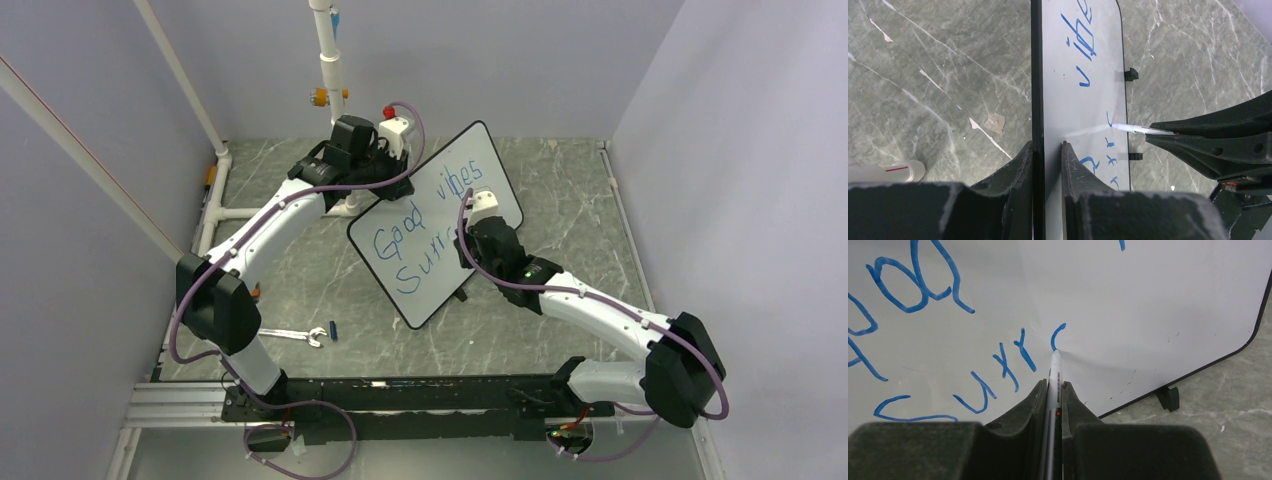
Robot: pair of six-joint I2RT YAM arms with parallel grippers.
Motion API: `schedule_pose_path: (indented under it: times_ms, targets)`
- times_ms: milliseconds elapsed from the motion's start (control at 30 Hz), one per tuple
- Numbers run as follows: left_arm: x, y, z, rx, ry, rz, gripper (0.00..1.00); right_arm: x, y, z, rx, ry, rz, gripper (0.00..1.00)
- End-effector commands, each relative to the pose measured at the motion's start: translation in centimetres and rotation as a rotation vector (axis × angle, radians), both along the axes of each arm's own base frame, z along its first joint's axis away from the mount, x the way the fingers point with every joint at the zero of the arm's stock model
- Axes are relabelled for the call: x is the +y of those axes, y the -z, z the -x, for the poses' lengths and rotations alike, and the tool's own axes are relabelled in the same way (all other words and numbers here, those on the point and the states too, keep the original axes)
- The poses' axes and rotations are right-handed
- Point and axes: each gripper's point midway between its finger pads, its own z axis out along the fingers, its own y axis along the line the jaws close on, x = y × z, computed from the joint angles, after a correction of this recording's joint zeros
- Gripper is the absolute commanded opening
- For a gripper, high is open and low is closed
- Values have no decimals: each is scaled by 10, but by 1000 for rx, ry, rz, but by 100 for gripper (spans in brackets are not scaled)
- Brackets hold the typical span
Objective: Write a sentence on the whiteboard
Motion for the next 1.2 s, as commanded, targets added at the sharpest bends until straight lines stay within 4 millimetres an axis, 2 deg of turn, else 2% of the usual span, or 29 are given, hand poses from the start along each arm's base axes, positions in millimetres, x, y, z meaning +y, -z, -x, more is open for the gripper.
schedule_pose_path:
  times_ms: [0,167,400,867,1167]
  targets:
    - [-2,-27,-4,-141,38,-3,0,3,7,-4,25,12,24,0]
    - [-2,-27,-4,-140,39,-3,0,3,-3,-17,6,51,58,0]
    - [-2,-28,-4,-141,40,-2,0,12,-20,-26,-19,38,53,0]
    - [-3,-28,-4,-140,41,1,0,19,-48,-30,-66,25,-3,0]
    - [-3,-28,-4,-137,43,2,0,23,-59,-32,-82,16,-19,0]
